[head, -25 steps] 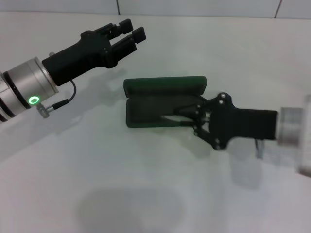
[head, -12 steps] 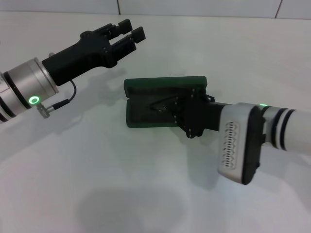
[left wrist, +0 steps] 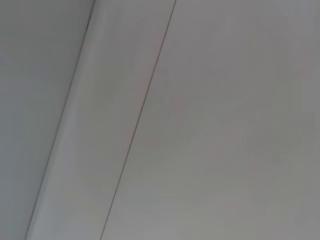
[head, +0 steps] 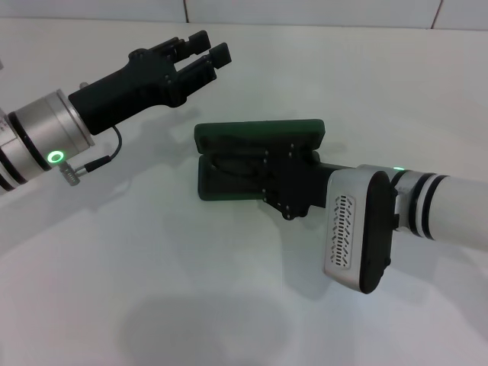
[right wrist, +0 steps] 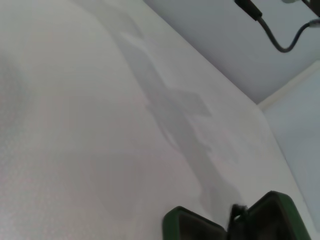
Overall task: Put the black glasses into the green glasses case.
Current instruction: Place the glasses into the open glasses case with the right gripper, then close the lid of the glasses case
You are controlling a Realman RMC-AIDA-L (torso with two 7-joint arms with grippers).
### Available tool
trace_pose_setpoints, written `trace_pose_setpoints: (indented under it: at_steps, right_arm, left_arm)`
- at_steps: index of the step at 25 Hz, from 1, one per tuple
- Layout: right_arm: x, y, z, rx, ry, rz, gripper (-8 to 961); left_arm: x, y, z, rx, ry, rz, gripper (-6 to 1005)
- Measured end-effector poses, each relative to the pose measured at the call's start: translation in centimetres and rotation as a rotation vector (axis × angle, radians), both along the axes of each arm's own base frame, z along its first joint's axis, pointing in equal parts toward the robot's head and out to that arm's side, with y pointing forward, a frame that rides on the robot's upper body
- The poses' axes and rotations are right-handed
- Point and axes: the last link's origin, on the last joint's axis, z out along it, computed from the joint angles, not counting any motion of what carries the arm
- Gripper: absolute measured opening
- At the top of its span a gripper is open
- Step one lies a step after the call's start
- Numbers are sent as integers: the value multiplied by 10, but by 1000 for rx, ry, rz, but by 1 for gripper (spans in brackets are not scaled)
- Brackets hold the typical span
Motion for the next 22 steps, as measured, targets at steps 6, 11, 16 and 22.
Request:
trace_pose_setpoints:
  at_steps: [6,11,16,22]
  right_arm:
    - [-5,-2,0,-19,43,-20,219]
    - [-7,-6,0,-51,75,-27,261]
    - [-8,-4,12,-123,195,-87,260]
    - [9,4,53,-314,359,-256,260]
  left_arm:
    - [0,0,0,-1,-1,1,663]
    - [-2,-1,0,-2,-1,6,666]
    - [-5,-3,0,-13,-3,19,669]
    - [-1,7,3,-73,21,36,673]
